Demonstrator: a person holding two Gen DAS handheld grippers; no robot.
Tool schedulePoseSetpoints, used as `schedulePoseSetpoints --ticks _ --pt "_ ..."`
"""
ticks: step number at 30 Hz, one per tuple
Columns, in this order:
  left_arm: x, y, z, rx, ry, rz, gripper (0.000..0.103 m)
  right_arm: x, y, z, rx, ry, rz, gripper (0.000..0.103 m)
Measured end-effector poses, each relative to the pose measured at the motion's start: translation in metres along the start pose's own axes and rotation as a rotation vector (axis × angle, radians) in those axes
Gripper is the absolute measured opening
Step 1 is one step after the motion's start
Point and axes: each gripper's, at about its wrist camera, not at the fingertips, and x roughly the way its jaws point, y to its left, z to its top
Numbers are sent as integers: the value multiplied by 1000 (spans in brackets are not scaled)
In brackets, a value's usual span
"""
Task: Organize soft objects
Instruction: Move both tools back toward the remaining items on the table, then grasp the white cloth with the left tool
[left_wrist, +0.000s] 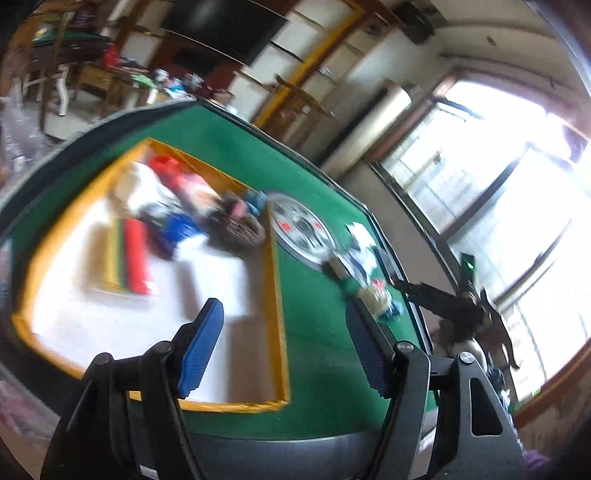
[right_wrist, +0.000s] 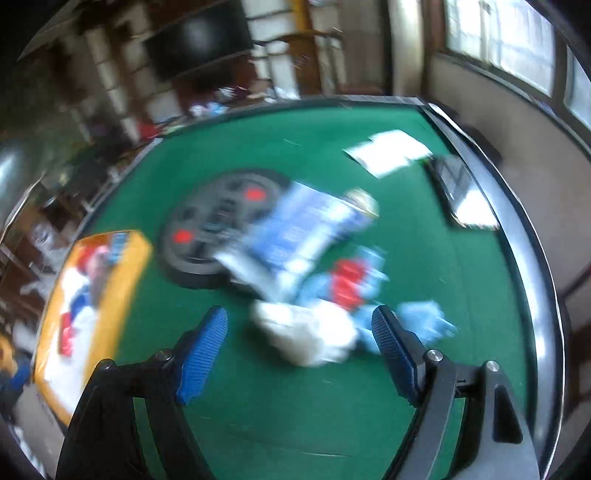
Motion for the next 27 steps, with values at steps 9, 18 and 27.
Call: schedulePoseSetpoints --ticks 9,18,27 --pt "11 -34 -18 84 63 44 68 47 6 4 6 33 103 64" --pt "26 -47 -21 126 90 85 68 -16 38 -47 -169 95 630 63" --pt "89 -95 -43 224 244 57 68 -12 -48 -38 107 -138 336 63"
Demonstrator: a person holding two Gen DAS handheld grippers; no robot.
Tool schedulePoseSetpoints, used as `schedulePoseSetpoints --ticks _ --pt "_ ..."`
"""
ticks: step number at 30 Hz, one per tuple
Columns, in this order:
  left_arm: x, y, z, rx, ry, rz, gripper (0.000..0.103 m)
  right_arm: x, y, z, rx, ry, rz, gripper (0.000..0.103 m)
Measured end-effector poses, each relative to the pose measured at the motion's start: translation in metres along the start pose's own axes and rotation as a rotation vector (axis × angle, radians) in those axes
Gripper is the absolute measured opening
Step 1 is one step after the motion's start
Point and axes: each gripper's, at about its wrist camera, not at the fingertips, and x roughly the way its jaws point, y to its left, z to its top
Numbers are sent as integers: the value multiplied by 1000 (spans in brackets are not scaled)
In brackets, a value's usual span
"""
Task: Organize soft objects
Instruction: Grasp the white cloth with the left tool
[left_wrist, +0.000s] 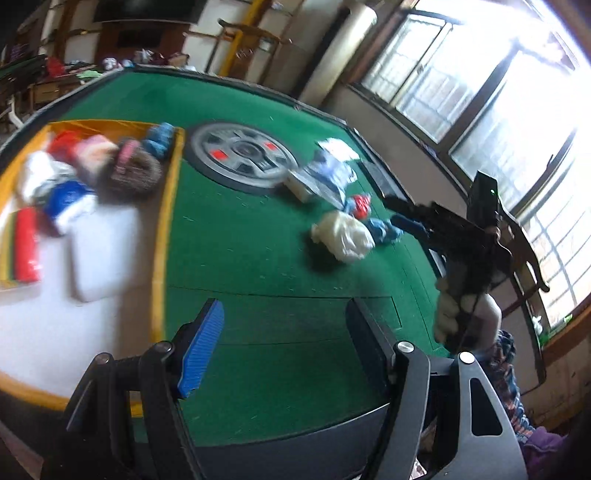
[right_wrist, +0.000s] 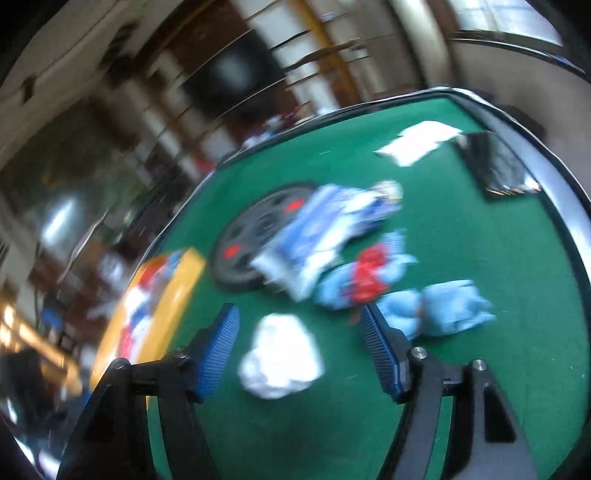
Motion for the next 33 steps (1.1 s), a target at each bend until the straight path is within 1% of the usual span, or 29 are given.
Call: schedulePoseSetpoints --ticks 3,5,8,11,13,16,17,18,19,24,25,26,27,28,29,30,31,33 --pt "20 -14 5 -1 43 0 68 2 -28 1 83 -69 -27 63" --pt "35 -25 10 4 64 -8 68 -6 -41 4 115 -88 -67 63" --pt "62 -45 22 27 74 0 68 -28 -55 11 167 -177 -71 63" --pt "94 -62 34 48 82 7 68 -40 -71 12 242 -208 -68 63" --pt "114 -70 42 57 90 19 68 -45 -76 11 266 -214 -58 64" --pt "139 -80 53 79 90 79 68 -42 -80 10 292 -205 -50 64" --pt "146 -82 56 93 89 103 74 -41 -80 11 292 -197 -47 64" --pt "153 -84 59 108 86 130 76 -39 -81 12 291 -192 -46 64" --pt "161 -87 61 120 86 163 76 -37 -80 12 289 -186 -43 64" --pt "188 -97 57 177 118 195 77 -34 -84 10 288 -172 -46 64" --pt "189 -101 56 202 109 210 77 -34 -84 10 291 -169 -50 64" --pt "192 -103 54 224 113 216 72 -33 -84 9 293 -162 -54 64" --pt "192 -105 54 240 115 218 50 -31 -84 9 294 -158 -56 64" --pt "190 -104 54 241 118 204 39 -30 -84 9 293 -153 -63 65" --pt "189 -102 56 235 119 177 32 -29 -84 9 290 -150 -70 65" --pt "188 -100 57 223 132 144 28 -28 -84 9 288 -150 -75 65" --pt "183 -96 59 202 139 117 27 -28 -83 9 282 -149 -84 65" --pt "174 -92 60 194 124 103 27 -28 -82 8 271 -147 -100 65"
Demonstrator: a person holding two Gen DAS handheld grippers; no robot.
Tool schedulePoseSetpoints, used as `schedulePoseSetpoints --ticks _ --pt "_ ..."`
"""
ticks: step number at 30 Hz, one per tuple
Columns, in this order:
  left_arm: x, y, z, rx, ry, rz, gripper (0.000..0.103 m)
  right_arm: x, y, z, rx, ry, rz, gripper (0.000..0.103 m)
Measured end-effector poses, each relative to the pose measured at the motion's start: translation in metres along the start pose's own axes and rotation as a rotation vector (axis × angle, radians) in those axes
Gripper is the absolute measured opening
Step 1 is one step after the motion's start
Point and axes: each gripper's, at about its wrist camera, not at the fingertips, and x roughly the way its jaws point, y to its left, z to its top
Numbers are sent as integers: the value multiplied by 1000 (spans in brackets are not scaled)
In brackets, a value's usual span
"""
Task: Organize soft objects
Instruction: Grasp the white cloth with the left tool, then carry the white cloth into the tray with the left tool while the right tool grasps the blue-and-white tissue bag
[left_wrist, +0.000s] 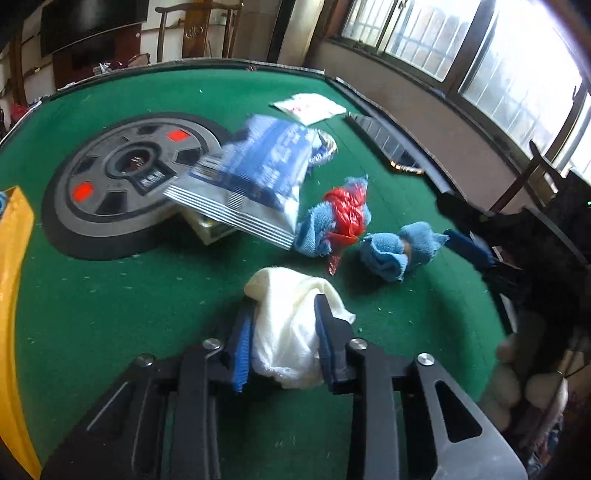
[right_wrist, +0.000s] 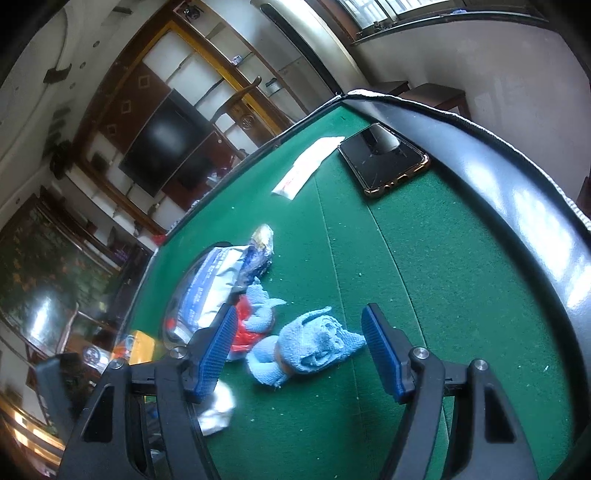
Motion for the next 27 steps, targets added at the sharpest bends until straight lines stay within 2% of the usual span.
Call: schedulePoseSetpoints --ticks 9,12,14,17,22,24,27 --pt "-87 30 -33 -85 -83 -171 27 1 5 -4 -46 0 -33 65" --pt "-124 55 -48 -109 -126 -184 27 -3 19 -3 -75 -7 -26 65" --pt "-143 71 -54 -120 -153 -164 27 -2 33 -1 -100 20 -15 65" --pt "-169 101 -65 -147 -203 -86 27 10 56 3 -138 85 0 65" --pt "-196 161 -93 -267 -240 7 27 46 92 7 -151 191 20 65" --pt "-203 185 -105 -325 -249 49 27 61 102 8 -134 216 9 65" --pt "-211 220 -121 -396 -242 134 27 87 118 9 -126 239 -53 65"
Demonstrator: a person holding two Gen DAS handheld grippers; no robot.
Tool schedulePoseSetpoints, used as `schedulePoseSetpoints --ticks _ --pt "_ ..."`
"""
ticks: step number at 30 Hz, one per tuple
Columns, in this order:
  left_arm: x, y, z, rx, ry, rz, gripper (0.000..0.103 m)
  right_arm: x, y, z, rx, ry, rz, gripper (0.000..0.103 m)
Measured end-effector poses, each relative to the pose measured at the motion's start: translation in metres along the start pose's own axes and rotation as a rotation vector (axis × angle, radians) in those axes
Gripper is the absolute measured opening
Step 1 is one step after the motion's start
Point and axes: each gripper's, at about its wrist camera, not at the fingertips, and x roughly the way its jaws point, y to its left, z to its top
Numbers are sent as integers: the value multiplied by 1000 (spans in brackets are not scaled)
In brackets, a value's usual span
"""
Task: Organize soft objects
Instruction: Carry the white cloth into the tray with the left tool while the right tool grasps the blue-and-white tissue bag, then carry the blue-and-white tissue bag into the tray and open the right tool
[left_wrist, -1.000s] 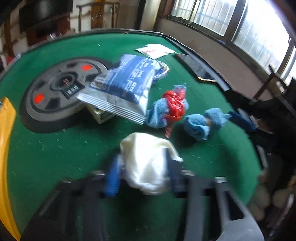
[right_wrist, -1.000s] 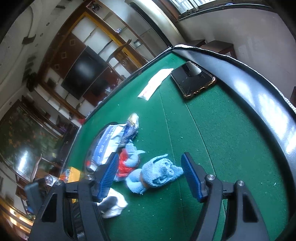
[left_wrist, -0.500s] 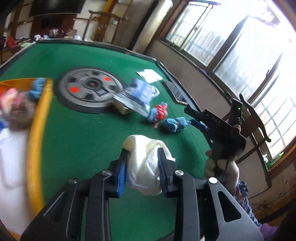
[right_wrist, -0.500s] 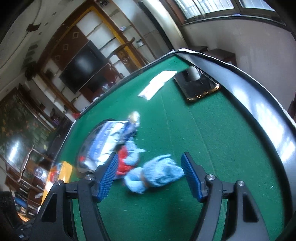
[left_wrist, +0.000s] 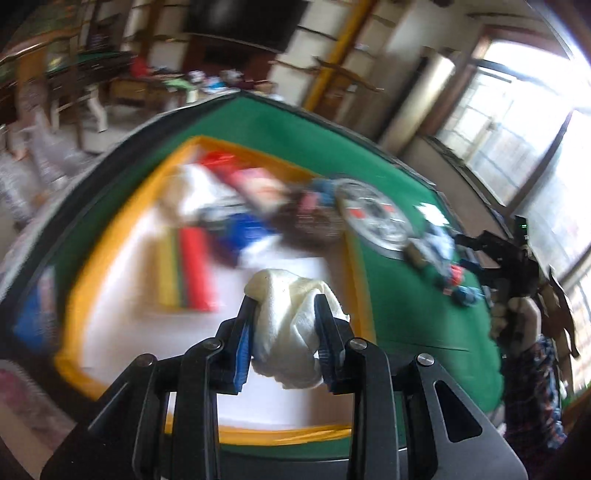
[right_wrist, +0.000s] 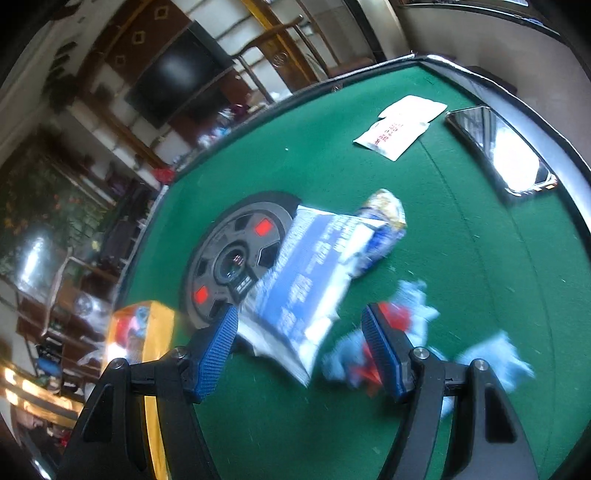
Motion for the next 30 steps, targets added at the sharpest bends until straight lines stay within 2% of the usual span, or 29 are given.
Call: schedulePoseSetpoints --ticks 5,7,9,12,13,14,17,22,25,30 --pt "10 42 -3 -36 56 134 28 37 27 12 -6 25 -162 66" --pt "19 52 -2 -31 78 196 34 46 38 16 -29 22 -210 67" --pt "23 62 0 -28 80 241 49 56 47 18 -55 37 -244 67" --pt "30 70 3 -21 81 293 52 66 55 19 -101 65 -284 67" --pt "30 71 4 -18 71 305 52 66 57 20 -114 64 -289 64" --pt "31 71 6 -15 65 311 52 65 59 19 -126 55 -295 53" --pt "21 68 8 -16 16 318 52 59 60 19 -129 50 -254 40" --pt "-3 71 8 -51 -54 284 52 44 61 15 -155 41 -218 34" --pt "-16 76 6 -84 -91 269 52 32 66 9 -181 28 -171 22" --pt "-30 83 5 -127 -119 251 54 12 81 -6 -223 22 -97 17"
